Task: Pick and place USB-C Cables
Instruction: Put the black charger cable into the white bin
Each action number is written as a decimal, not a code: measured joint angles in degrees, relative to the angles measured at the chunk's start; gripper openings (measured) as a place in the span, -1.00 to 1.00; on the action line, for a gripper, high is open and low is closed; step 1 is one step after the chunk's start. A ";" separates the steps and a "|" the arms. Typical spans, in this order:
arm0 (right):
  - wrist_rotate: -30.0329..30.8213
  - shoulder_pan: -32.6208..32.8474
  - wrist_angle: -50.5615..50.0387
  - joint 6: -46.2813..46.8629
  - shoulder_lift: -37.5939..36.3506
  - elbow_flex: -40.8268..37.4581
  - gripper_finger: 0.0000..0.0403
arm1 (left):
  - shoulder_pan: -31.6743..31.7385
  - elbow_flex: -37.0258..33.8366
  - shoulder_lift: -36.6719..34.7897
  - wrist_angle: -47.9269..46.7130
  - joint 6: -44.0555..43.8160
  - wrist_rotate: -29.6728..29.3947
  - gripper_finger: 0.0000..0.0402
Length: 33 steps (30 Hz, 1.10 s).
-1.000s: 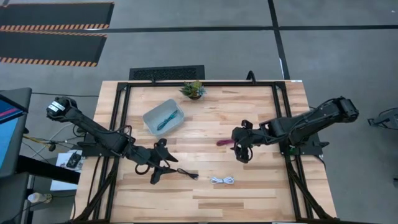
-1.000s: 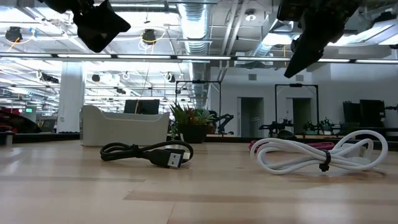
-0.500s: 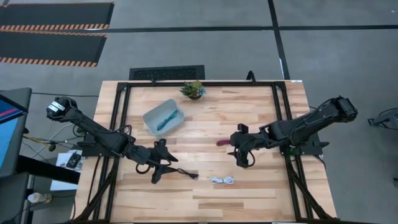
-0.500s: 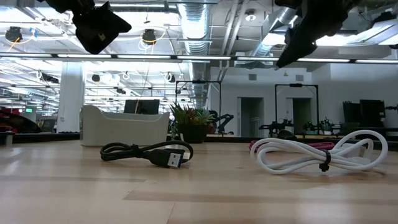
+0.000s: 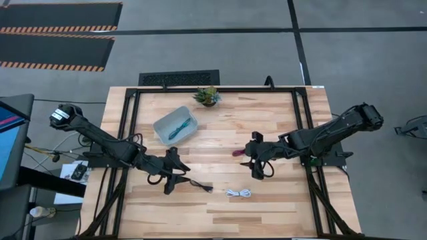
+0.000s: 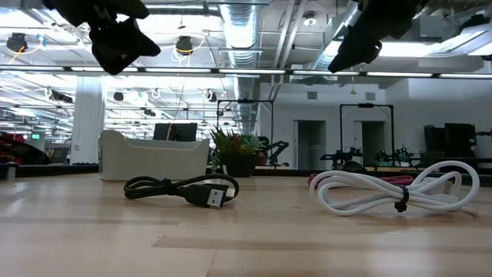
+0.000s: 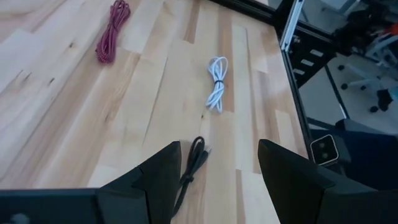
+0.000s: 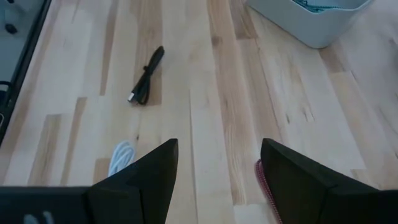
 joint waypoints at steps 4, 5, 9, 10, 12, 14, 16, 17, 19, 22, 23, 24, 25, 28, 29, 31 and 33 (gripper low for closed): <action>0.03 0.12 0.11 0.39 0.00 0.00 0.27 | -0.59 0.04 1.63 -0.71 0.55 -1.67 0.01; 0.02 0.15 0.19 0.42 0.00 0.00 0.27 | -0.70 0.02 2.56 -1.05 0.91 -2.06 0.01; 0.02 0.13 1.37 0.46 0.00 0.00 0.27 | -0.37 0.02 7.72 2.39 1.42 -1.10 0.01; 0.02 0.13 1.69 0.48 0.00 0.00 0.27 | -0.37 0.02 8.91 3.07 1.91 -0.95 0.01; 0.01 0.13 1.75 1.24 0.00 0.00 0.27 | -0.37 0.03 11.03 4.99 2.87 -0.14 0.01; -0.04 0.13 1.56 1.88 0.00 0.00 0.27 | -0.48 0.02 12.91 5.07 4.18 0.64 0.01; -0.09 0.17 1.51 1.96 0.00 0.00 0.27 | -0.59 0.02 15.05 6.38 4.37 2.10 0.01; -0.11 0.17 1.38 1.97 0.00 0.00 0.27 | -0.59 0.02 15.87 6.66 4.46 2.59 0.01; -0.11 0.15 1.44 1.97 0.00 0.00 0.27 | -0.59 0.02 17.35 7.30 5.47 3.13 0.01; -0.11 0.15 1.82 1.99 0.00 0.00 0.27 | -0.59 0.02 19.46 7.37 8.84 2.25 0.01; -0.11 0.14 1.85 2.02 0.00 0.00 0.27 | -0.57 0.02 20.30 8.14 10.22 2.10 0.01; -0.11 0.13 1.80 2.05 0.00 0.00 0.27 | -0.57 0.03 21.24 8.98 11.21 2.11 0.01; -0.11 0.13 1.78 2.11 0.00 0.00 0.27 | -0.57 0.04 22.19 9.20 11.95 2.24 0.01; -0.12 0.11 1.77 2.17 0.00 0.00 0.27 | -0.57 0.02 25.42 11.30 12.68 3.65 0.01; -0.13 0.11 1.81 2.41 0.00 0.00 0.27 | -0.57 0.02 26.33 11.99 12.69 3.98 0.01; -0.15 0.13 1.82 3.22 0.00 0.00 0.27 | -0.57 0.02 28.05 12.97 12.78 3.96 0.01; -0.16 0.13 1.82 3.74 0.00 0.00 0.27 | -0.49 0.02 29.15 13.58 12.78 3.75 0.01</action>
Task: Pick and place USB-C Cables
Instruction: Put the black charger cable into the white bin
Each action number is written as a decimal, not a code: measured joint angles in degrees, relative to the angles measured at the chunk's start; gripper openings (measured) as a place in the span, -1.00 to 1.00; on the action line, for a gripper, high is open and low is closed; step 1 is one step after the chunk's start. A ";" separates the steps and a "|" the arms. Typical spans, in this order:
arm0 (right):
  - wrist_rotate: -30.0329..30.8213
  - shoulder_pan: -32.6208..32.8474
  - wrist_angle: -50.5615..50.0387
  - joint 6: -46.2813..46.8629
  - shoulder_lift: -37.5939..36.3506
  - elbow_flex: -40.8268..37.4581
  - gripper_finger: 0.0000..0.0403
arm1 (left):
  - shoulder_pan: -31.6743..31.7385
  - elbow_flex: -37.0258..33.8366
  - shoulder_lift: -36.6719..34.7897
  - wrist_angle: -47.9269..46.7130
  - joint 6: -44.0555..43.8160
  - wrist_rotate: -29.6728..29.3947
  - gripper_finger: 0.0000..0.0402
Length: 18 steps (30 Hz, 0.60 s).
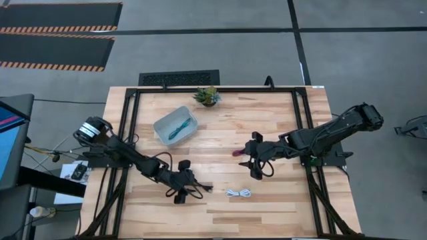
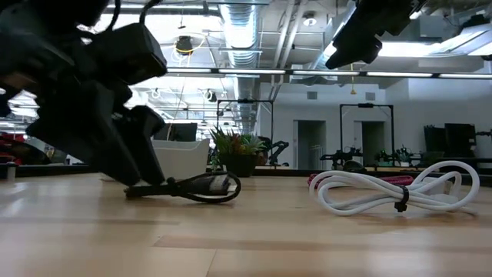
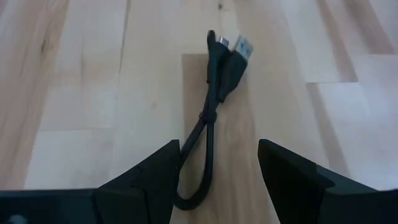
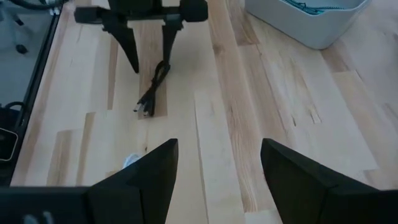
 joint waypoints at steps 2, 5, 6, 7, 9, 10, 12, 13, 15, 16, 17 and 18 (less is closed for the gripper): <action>-0.02 0.00 0.02 0.47 0.00 0.00 0.27 | 0.03 0.00 0.71 0.86 -0.48 -0.11 0.01; -0.02 0.00 0.36 0.84 0.00 0.00 0.27 | 0.01 0.00 0.84 0.88 -1.84 -0.33 0.01; -0.02 0.00 0.48 0.85 0.00 0.00 0.27 | 0.01 0.00 0.84 0.70 -2.10 -0.33 0.01; -0.03 0.00 0.55 0.88 0.00 0.00 0.27 | 0.01 0.03 0.84 0.46 -2.31 -0.38 0.00; -0.04 0.00 1.12 0.94 0.00 0.00 0.27 | 0.01 0.09 0.82 -0.74 -2.41 -0.71 -0.04; -0.03 0.00 1.48 0.96 0.00 0.00 0.27 | 0.01 0.11 0.80 -1.95 -2.39 -0.89 -0.08; -0.04 0.00 1.97 0.96 0.00 0.00 0.27 | 0.01 0.22 0.77 -4.62 -1.82 -1.53 -0.18; -0.02 0.00 2.40 0.95 0.00 0.00 0.27 | 0.01 0.27 0.66 -5.87 -1.37 -1.91 -0.24; -0.02 -0.02 3.14 0.96 0.00 0.00 0.27 | -0.04 0.32 0.60 -7.17 -0.19 -2.41 -0.37; -0.02 -0.02 3.28 0.96 0.00 0.00 0.27 | -0.06 0.26 0.58 -7.19 0.50 -2.45 -0.43; -0.02 -0.02 3.48 1.08 0.00 0.00 0.27 | -0.06 0.25 0.58 -7.20 1.06 -2.46 -0.50; -0.01 -0.02 3.84 1.24 0.00 0.00 0.27 | -0.06 0.20 0.58 -7.17 1.57 -2.42 -0.57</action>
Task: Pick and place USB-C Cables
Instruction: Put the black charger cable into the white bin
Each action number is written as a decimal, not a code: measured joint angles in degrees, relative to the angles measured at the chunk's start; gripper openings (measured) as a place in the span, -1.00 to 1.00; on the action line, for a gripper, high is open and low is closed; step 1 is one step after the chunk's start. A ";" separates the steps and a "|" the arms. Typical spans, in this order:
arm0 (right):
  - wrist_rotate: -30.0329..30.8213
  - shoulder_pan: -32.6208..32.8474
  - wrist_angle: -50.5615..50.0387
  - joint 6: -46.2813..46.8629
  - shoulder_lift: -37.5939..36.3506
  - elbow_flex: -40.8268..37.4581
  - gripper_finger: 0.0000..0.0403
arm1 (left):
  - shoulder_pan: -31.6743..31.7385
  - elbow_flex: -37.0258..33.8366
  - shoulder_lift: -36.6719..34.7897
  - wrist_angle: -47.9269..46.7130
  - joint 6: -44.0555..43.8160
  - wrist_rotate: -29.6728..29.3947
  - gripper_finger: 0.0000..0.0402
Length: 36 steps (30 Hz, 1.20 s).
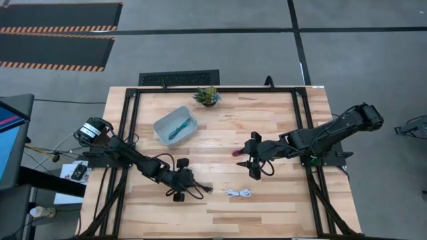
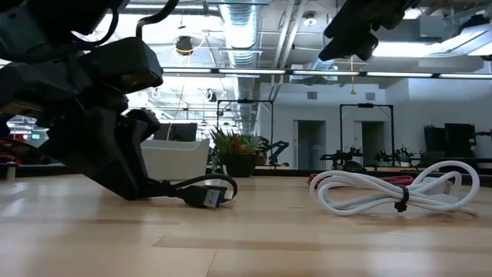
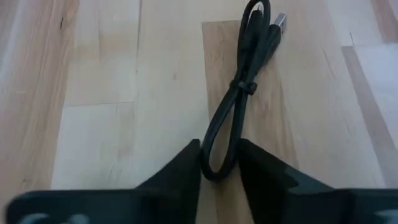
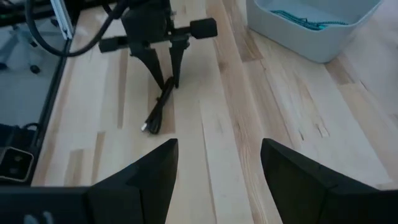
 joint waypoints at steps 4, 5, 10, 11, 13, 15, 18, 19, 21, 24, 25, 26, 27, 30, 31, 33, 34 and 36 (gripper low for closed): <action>0.02 0.00 1.07 0.04 0.00 0.00 0.27 | 0.00 -0.04 0.02 -0.11 0.54 0.68 -0.85; 0.02 0.00 1.48 0.10 0.00 0.00 0.27 | 0.00 -0.04 0.02 -0.12 0.46 0.80 -0.91; 0.06 0.00 2.04 0.17 0.00 0.00 0.27 | -0.04 -0.08 0.09 -0.16 -0.37 0.13 -0.97; 0.06 0.00 2.04 0.17 0.00 0.00 0.27 | -0.04 -0.09 0.11 -0.06 -0.65 -0.08 -0.98; 0.09 0.00 2.04 0.45 0.00 0.00 0.27 | -0.04 -0.15 0.13 0.66 -1.33 -0.33 -0.98; 0.09 0.00 2.04 0.66 0.00 0.00 0.27 | -0.06 -0.26 0.11 1.94 -1.80 -1.16 -0.99; 0.11 0.00 2.06 0.88 0.00 0.00 0.27 | -0.07 -0.33 0.04 2.47 -2.34 -1.63 -0.99; 0.12 0.00 2.12 1.09 0.00 0.00 0.27 | -0.10 -0.33 0.07 2.51 -2.91 -2.04 -0.99; 0.13 0.00 2.64 1.09 0.00 0.00 0.27 | -0.33 -0.33 0.11 2.65 -3.99 -2.91 -0.99; 0.15 0.00 3.19 1.09 0.00 0.00 0.27 | -0.89 -0.33 0.22 2.99 -5.23 -4.73 -1.00; 0.15 0.00 3.20 1.07 0.00 0.00 0.27 | -1.10 -0.33 0.26 3.04 -5.52 -5.52 -1.00; 0.15 0.00 3.24 1.05 0.00 0.00 0.27 | -1.20 -0.33 0.30 2.99 -5.71 -6.48 -1.00; 0.17 0.00 3.30 1.05 0.00 0.00 0.27 | -1.23 -0.33 0.31 2.93 -5.98 -7.12 -1.00; 0.26 -0.10 3.30 1.03 0.00 0.00 0.27 | -1.25 -0.37 0.32 2.85 -6.73 -8.33 -1.00; 0.27 -0.15 3.41 1.03 0.00 0.00 0.27 | -1.25 -0.37 0.31 2.89 -6.79 -8.34 -1.00; 0.28 -0.17 3.65 1.01 0.00 0.00 0.27 | -1.25 -0.37 0.31 2.93 -6.87 -8.22 -1.00; 0.28 -0.20 3.99 1.00 0.00 0.00 0.27 | -1.25 -0.37 0.31 3.01 -6.87 -8.08 -1.00; 0.30 -0.20 4.89 0.22 0.00 0.00 0.27 | -1.26 -0.37 0.31 3.08 -7.13 -7.92 -1.00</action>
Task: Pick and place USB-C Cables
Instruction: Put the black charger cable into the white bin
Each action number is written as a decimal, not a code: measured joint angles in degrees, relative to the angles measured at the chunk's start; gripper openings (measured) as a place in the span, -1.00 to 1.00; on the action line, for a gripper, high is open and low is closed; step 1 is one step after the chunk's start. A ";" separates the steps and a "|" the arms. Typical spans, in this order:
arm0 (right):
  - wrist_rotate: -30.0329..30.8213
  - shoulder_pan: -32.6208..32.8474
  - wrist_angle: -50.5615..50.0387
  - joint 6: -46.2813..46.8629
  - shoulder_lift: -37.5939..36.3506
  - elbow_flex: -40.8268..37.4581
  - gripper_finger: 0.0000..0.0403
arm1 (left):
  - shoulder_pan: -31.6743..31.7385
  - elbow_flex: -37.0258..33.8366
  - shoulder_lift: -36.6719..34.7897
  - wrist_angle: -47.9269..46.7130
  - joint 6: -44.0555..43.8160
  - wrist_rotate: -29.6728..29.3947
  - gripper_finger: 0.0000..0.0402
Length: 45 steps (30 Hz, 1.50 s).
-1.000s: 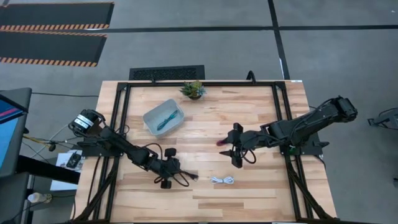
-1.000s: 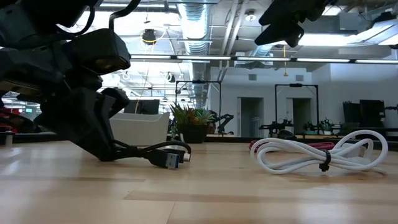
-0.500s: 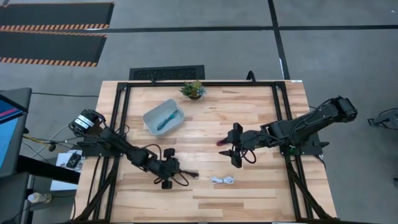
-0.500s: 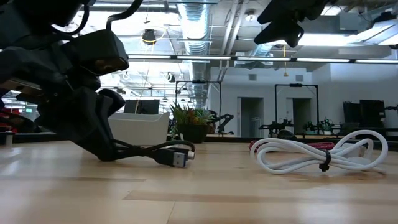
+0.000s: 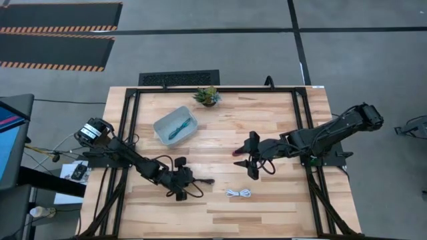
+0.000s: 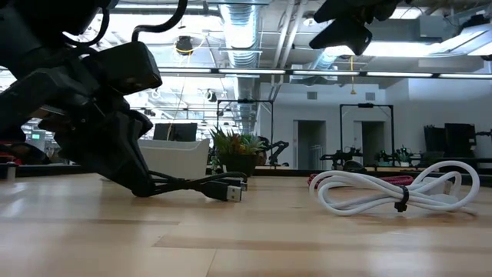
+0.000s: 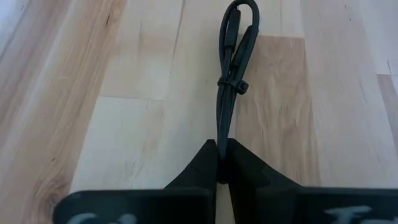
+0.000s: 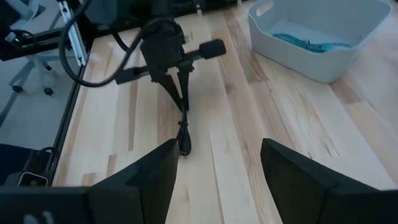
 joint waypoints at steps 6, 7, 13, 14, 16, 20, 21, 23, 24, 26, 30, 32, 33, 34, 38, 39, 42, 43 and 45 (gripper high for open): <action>0.03 0.00 0.90 -0.74 0.00 0.00 0.27 | -0.05 0.02 0.00 0.31 -2.35 0.36 -1.00; 0.03 0.00 0.90 -0.79 0.00 0.00 0.27 | -0.05 0.02 0.00 0.41 -2.85 0.36 -1.00; 0.02 0.00 0.90 -0.89 0.00 0.00 0.27 | -0.50 0.07 -0.07 1.44 -4.81 0.02 -1.00; 0.01 0.00 0.90 -0.99 0.00 0.00 0.27 | -0.70 0.07 -0.07 1.79 -4.85 -0.14 -1.00; 0.00 0.00 1.05 -1.90 0.00 0.00 0.27 | -0.77 0.11 -0.10 2.38 -5.63 -0.28 -1.00; 0.00 0.00 3.14 -3.11 0.00 -0.02 0.27 | -1.36 0.13 -0.11 3.54 -7.58 -1.67 -1.00; 0.00 0.00 3.82 -3.53 0.00 -0.01 0.27 | -1.76 0.13 -0.13 3.63 -7.86 -2.86 -1.00; 0.00 0.00 4.87 -4.46 0.00 -0.02 0.27 | -2.59 0.13 -0.13 3.55 -8.33 -5.33 -1.00; 0.00 -0.02 5.24 -4.63 0.00 -0.02 0.27 | -2.95 0.13 -0.13 3.57 -8.56 -6.31 -1.00; -0.02 -0.32 6.06 -4.65 0.00 -0.02 0.27 | -3.48 0.13 -0.15 3.56 -8.85 -7.92 -1.00; 0.00 -0.33 6.96 -4.85 0.00 -0.02 0.27 | -4.75 0.13 -0.15 3.48 -10.07 -10.53 -1.00; -0.01 -0.33 6.94 -5.46 0.00 -0.02 0.27 | -4.92 0.13 -0.15 3.46 -10.91 -10.56 -1.00; -0.02 -0.33 6.96 -5.77 0.00 -0.02 0.27 | -4.88 0.13 -0.15 3.46 -11.51 -10.60 -1.00; -0.02 -0.33 6.94 -6.09 0.00 -0.02 0.27 | -4.84 0.13 -0.15 3.46 -12.08 -10.62 -1.00; -0.02 -0.31 6.94 -6.41 0.00 -0.02 0.27 | -4.58 0.13 -0.13 3.63 -12.63 -9.45 -1.00; -0.02 -0.31 6.94 -6.45 0.00 -0.02 0.27 | -4.57 0.13 -0.13 3.76 -12.53 -8.72 -1.00; -0.02 -0.35 6.94 -6.71 0.00 -0.02 0.27 | -4.53 0.13 -0.15 3.83 -11.85 -7.08 -1.00; -0.02 -0.51 6.96 -6.70 0.00 -0.02 0.27 | -4.53 0.15 -0.15 3.83 -11.78 -6.81 -1.00; -0.03 -0.78 7.25 -6.41 0.00 -0.02 0.27 | -4.53 0.15 -0.33 3.79 -11.15 -6.49 -1.00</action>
